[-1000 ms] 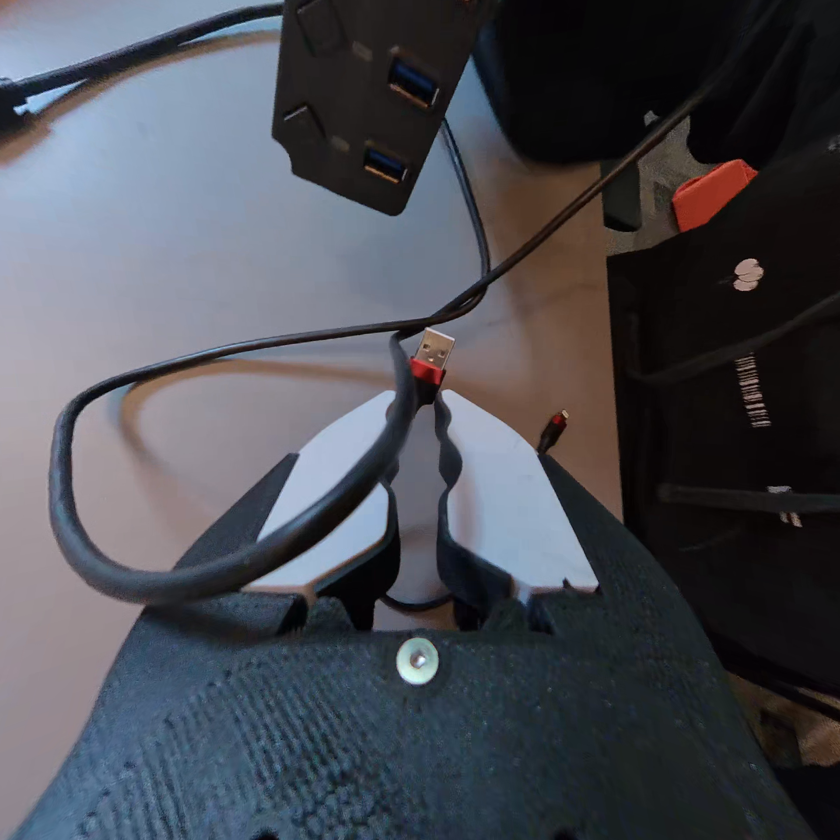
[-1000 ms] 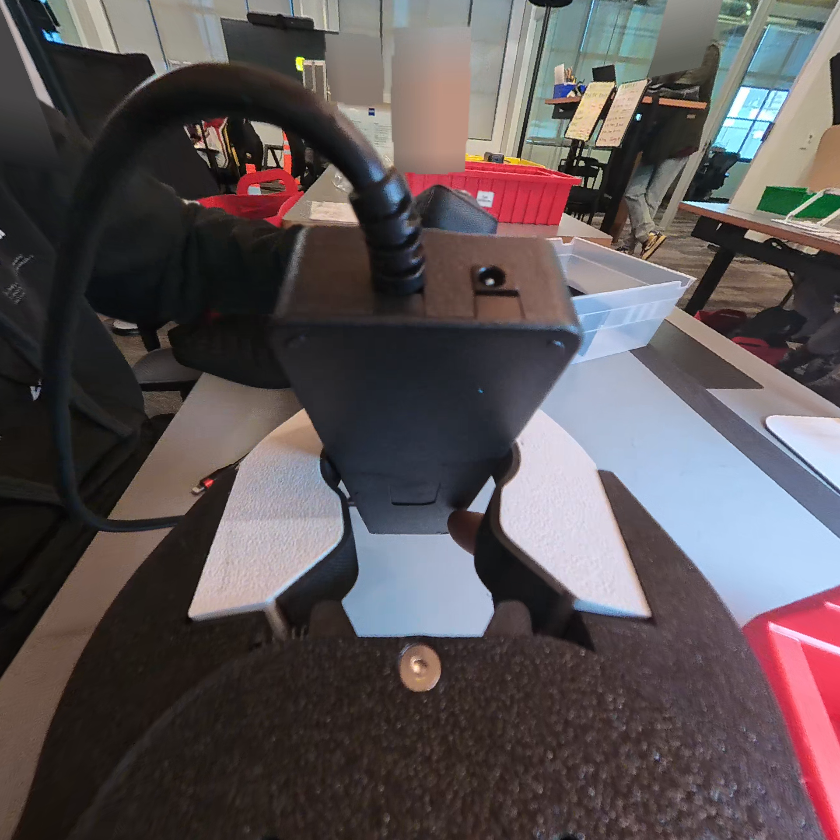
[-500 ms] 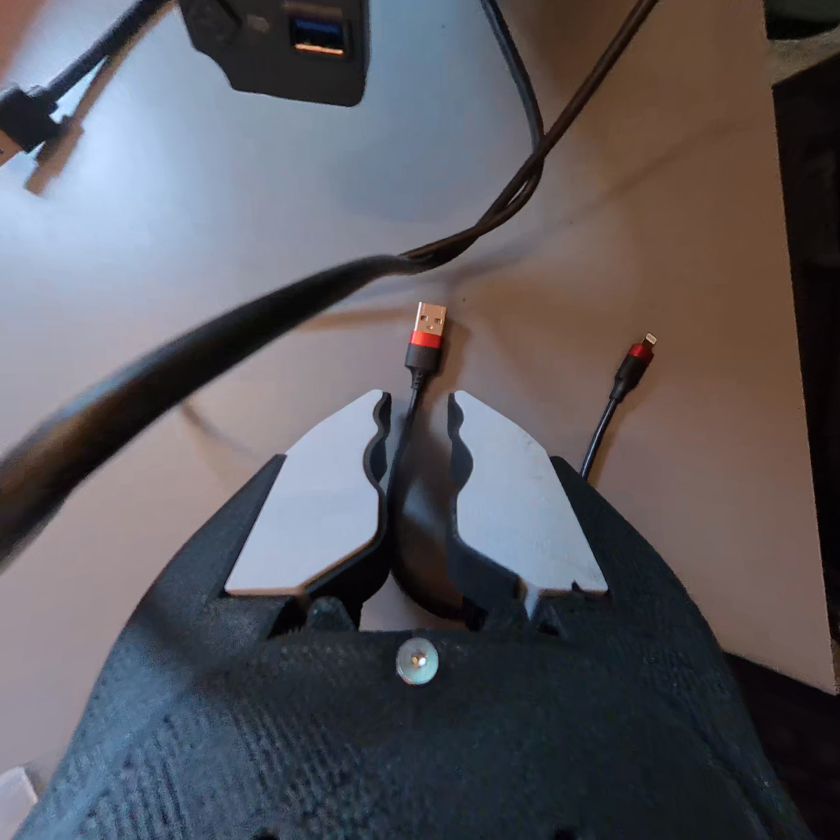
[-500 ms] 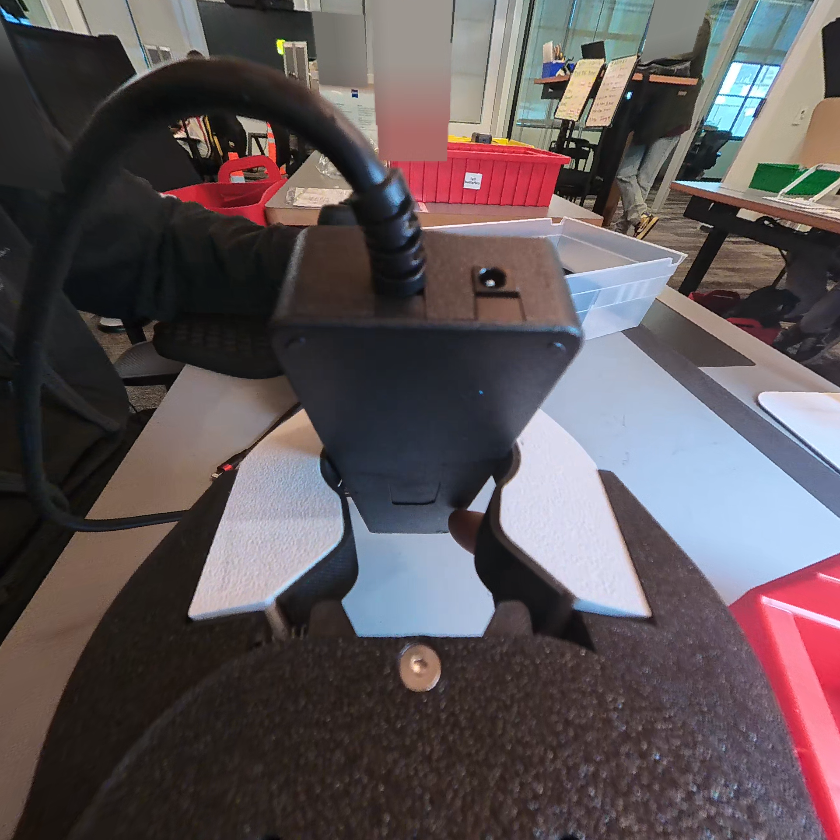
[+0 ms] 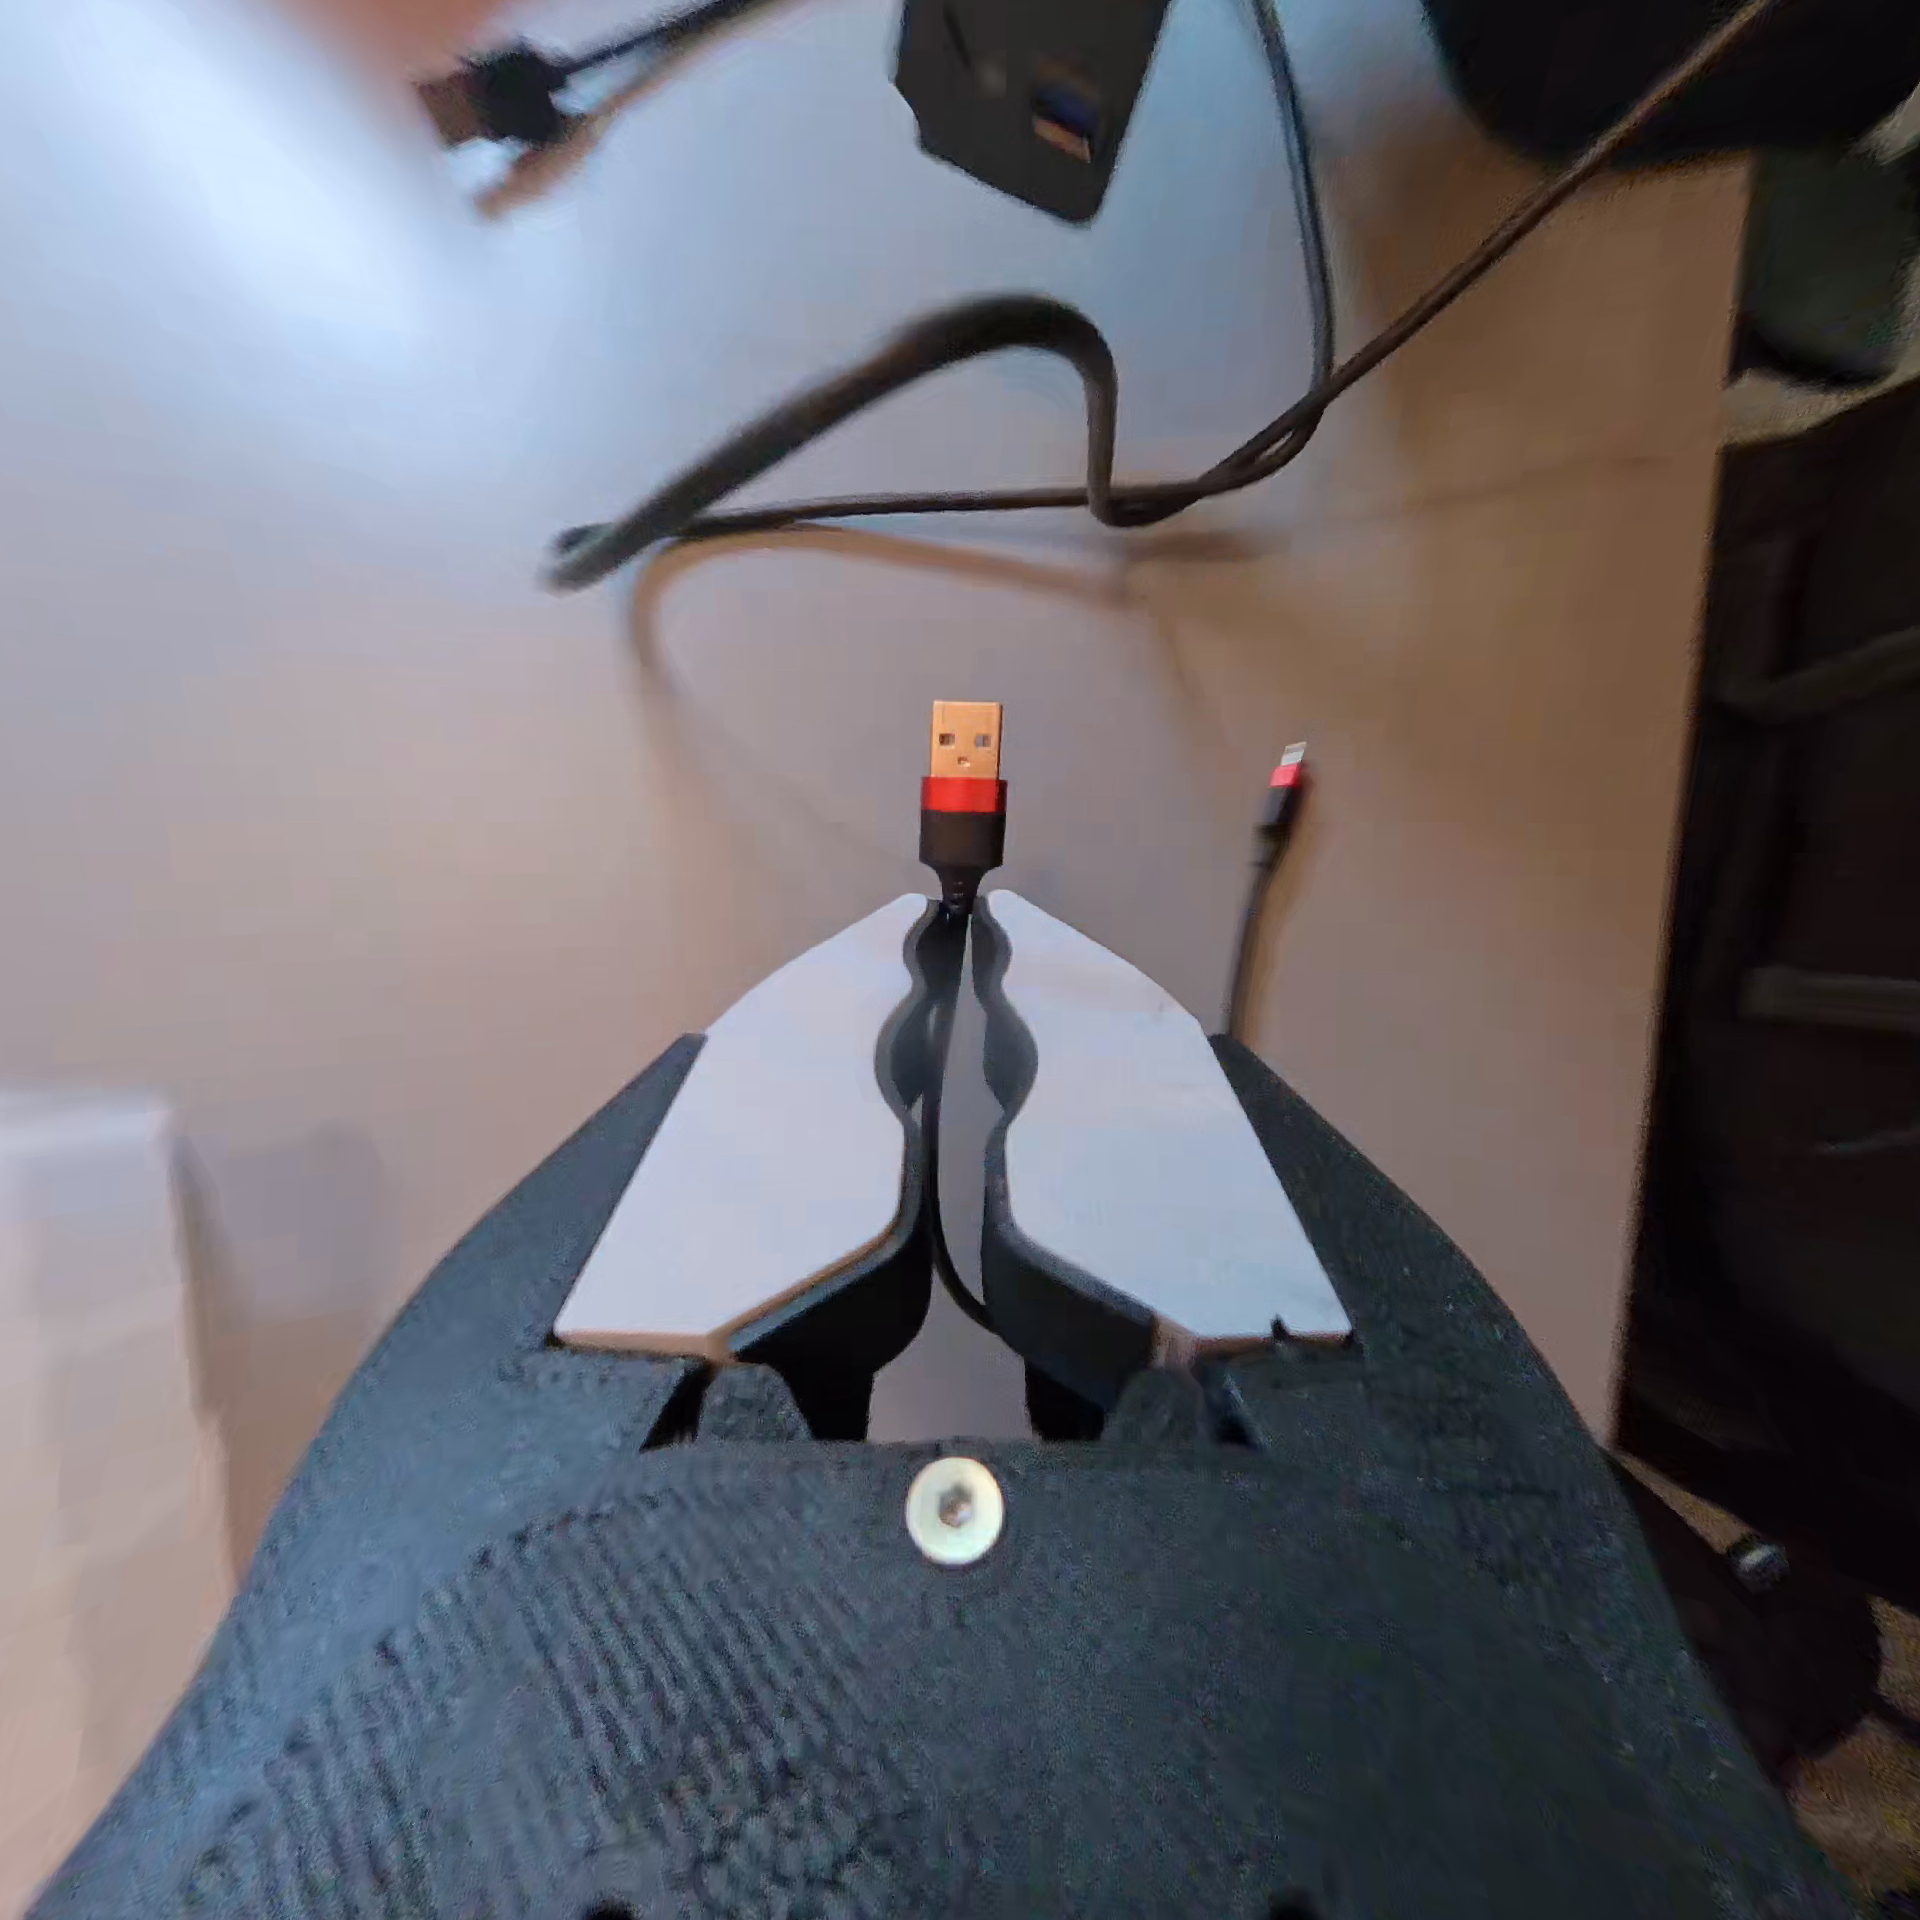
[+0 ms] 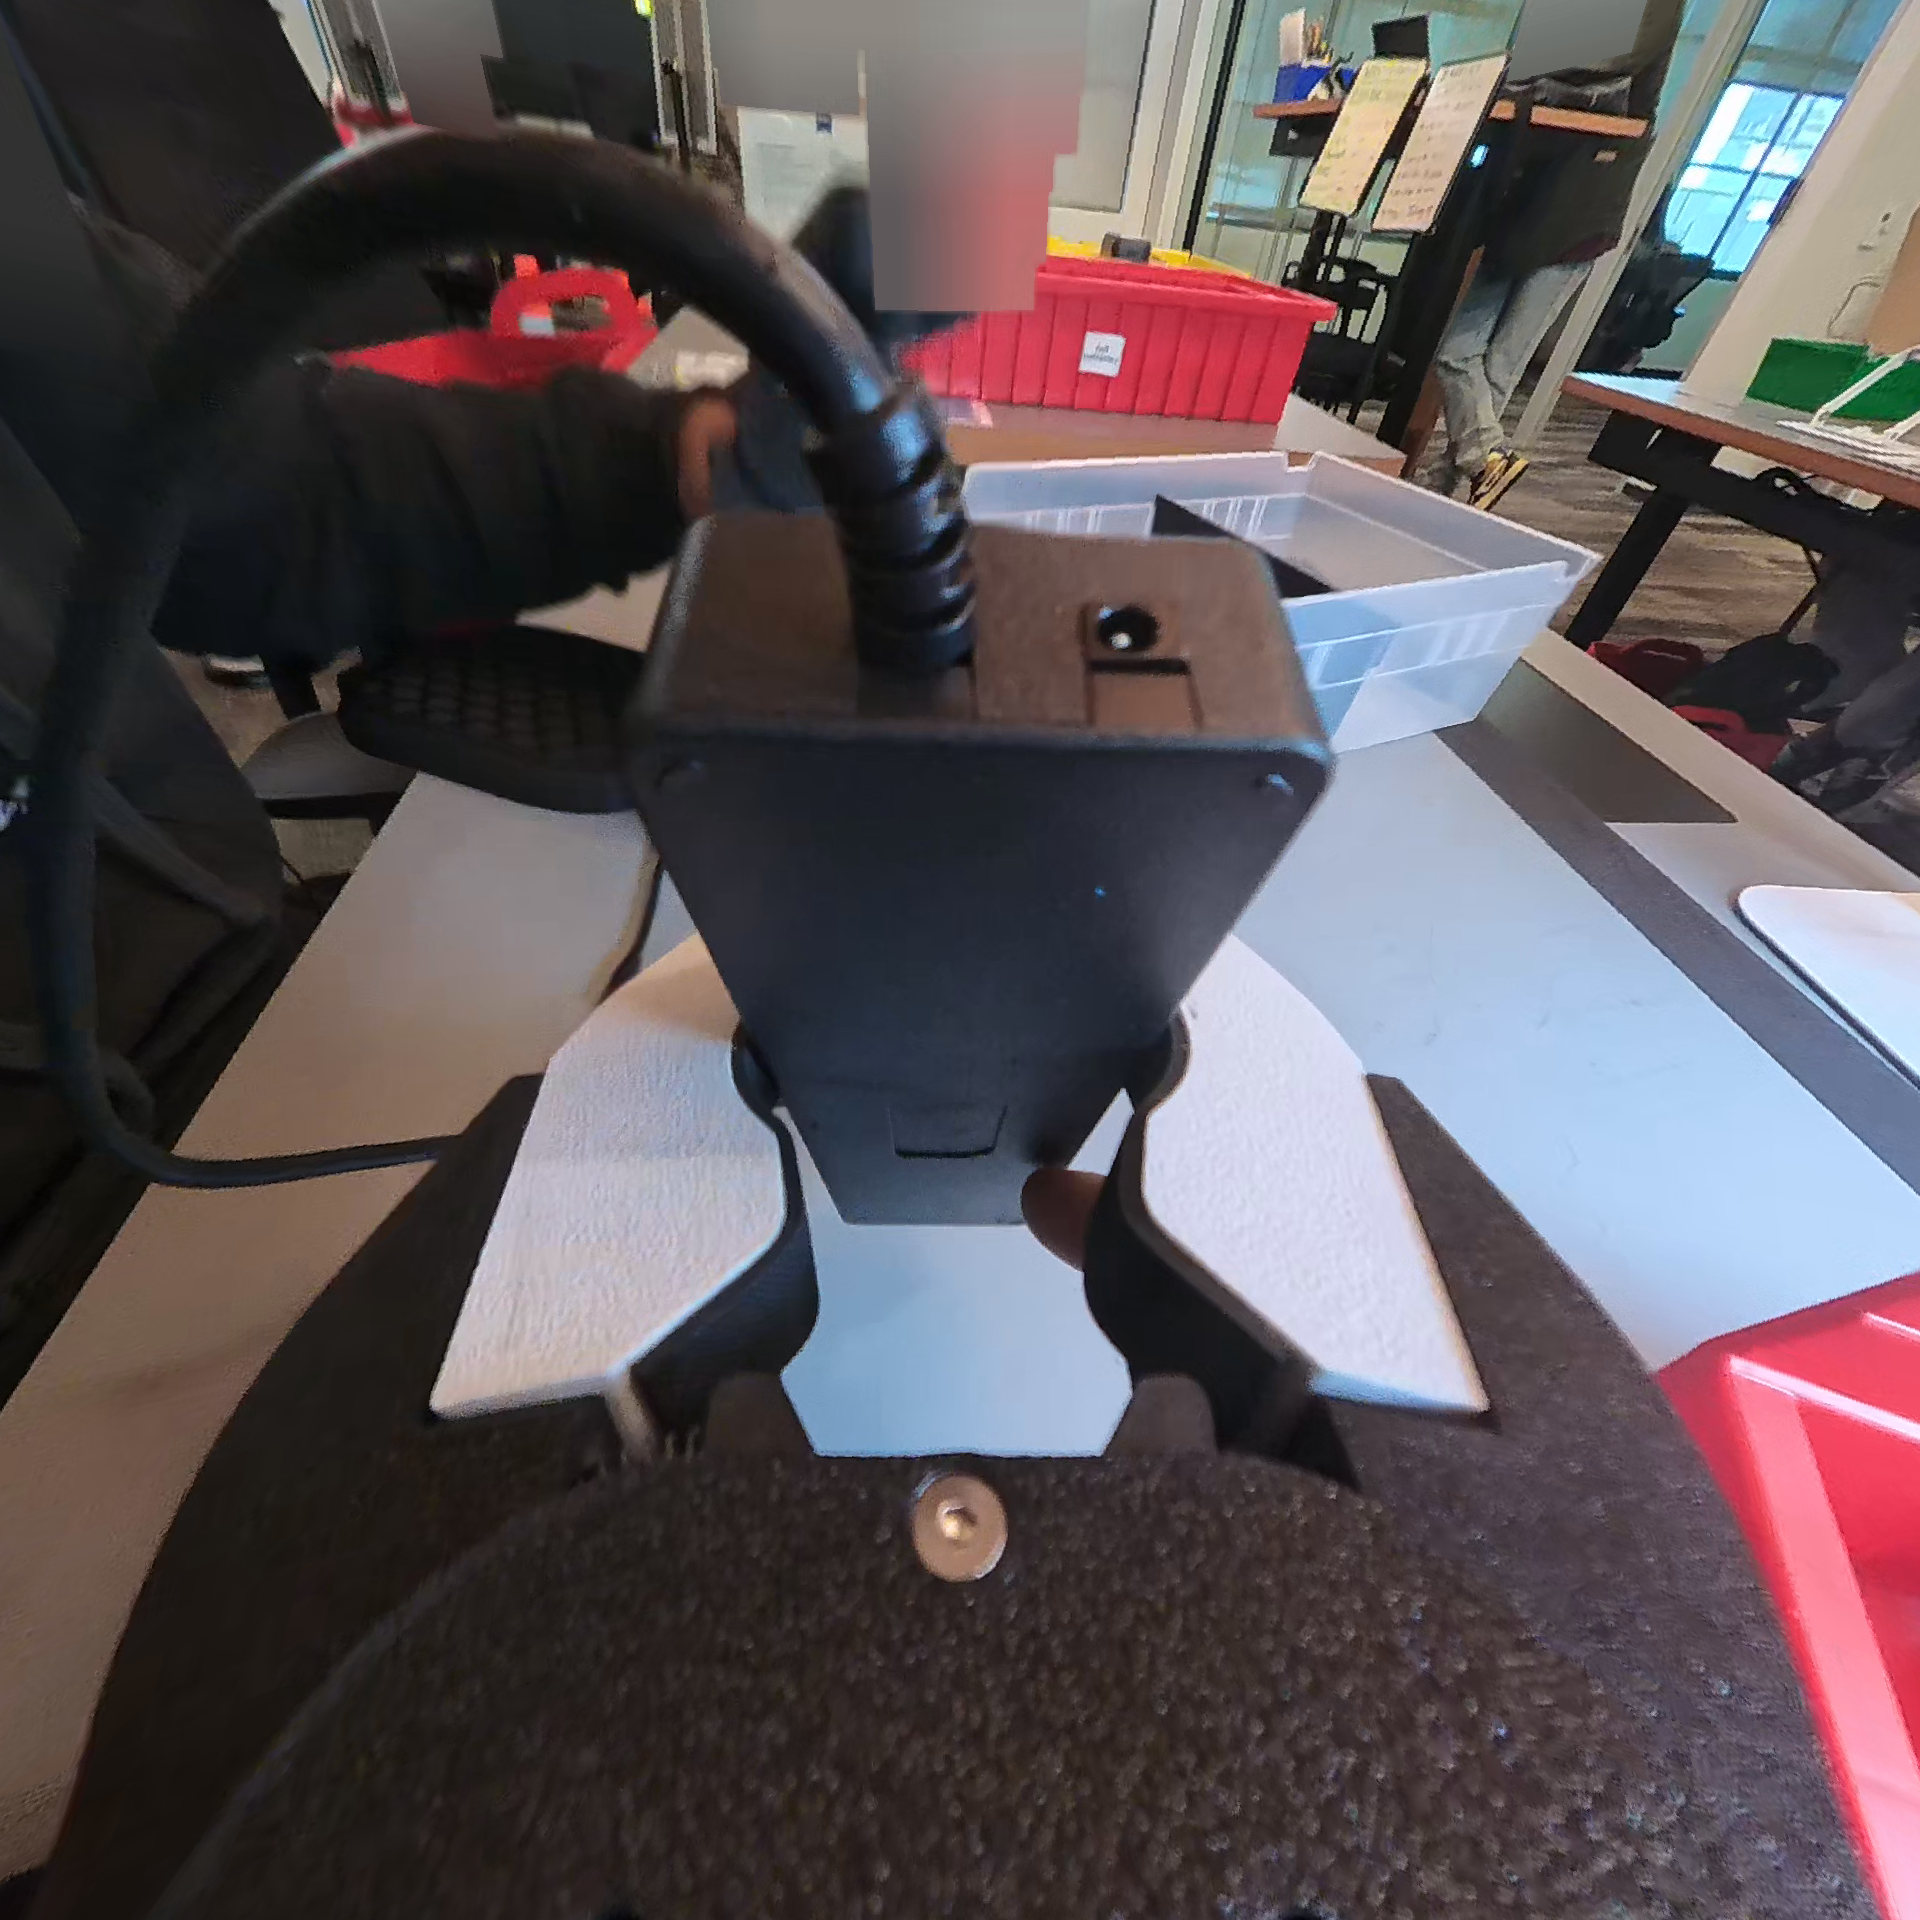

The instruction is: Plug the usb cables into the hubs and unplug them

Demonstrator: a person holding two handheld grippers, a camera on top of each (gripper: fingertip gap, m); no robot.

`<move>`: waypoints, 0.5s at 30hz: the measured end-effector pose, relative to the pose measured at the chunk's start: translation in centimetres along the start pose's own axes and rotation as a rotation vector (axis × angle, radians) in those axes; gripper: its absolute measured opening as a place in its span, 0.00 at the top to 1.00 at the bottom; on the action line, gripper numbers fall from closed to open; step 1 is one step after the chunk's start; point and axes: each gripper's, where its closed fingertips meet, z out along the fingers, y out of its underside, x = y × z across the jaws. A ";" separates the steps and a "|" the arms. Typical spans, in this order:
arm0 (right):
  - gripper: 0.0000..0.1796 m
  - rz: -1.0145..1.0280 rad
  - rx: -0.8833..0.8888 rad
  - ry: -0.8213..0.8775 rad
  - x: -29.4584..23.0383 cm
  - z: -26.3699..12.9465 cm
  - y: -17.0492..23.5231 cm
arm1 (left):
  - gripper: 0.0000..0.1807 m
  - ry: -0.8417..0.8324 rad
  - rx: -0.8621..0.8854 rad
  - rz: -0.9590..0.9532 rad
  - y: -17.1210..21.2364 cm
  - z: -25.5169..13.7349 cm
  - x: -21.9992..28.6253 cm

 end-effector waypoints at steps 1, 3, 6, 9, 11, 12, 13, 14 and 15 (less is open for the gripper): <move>0.64 -0.009 -0.018 -0.005 -0.1 0.1 0.2 | 0.98 -0.006 0.025 -0.025 -0.3 -2.1 0.2; 0.64 -0.016 -0.042 -0.025 -0.5 0.5 0.4 | 0.98 -0.035 0.060 -0.031 -1.6 -6.1 0.9; 0.64 -0.017 -0.074 -0.060 -1.1 1.6 0.9 | 0.98 -0.035 0.077 0.030 -5.2 -8.6 3.1; 0.64 -0.021 -0.107 -0.074 -1.6 2.6 1.5 | 0.98 -0.002 0.014 0.105 -8.1 -5.9 4.3; 0.64 -0.027 -0.131 -0.069 -1.9 3.0 1.9 | 0.98 0.035 -0.015 0.141 -9.7 -3.4 4.6; 0.64 -0.033 -0.144 -0.062 -1.9 3.1 2.1 | 0.98 0.047 -0.018 0.159 -10.6 -2.3 4.7; 0.64 -0.040 -0.160 -0.052 -1.9 3.2 2.3 | 0.98 0.048 -0.028 0.176 -11.3 -1.3 4.6; 0.64 -0.050 -0.175 -0.039 -1.9 3.2 2.5 | 0.98 0.036 -0.042 0.195 -11.8 -0.5 4.4; 0.64 -0.060 -0.187 -0.027 -1.8 3.1 2.6 | 0.98 0.020 -0.056 0.212 -12.2 0.1 4.1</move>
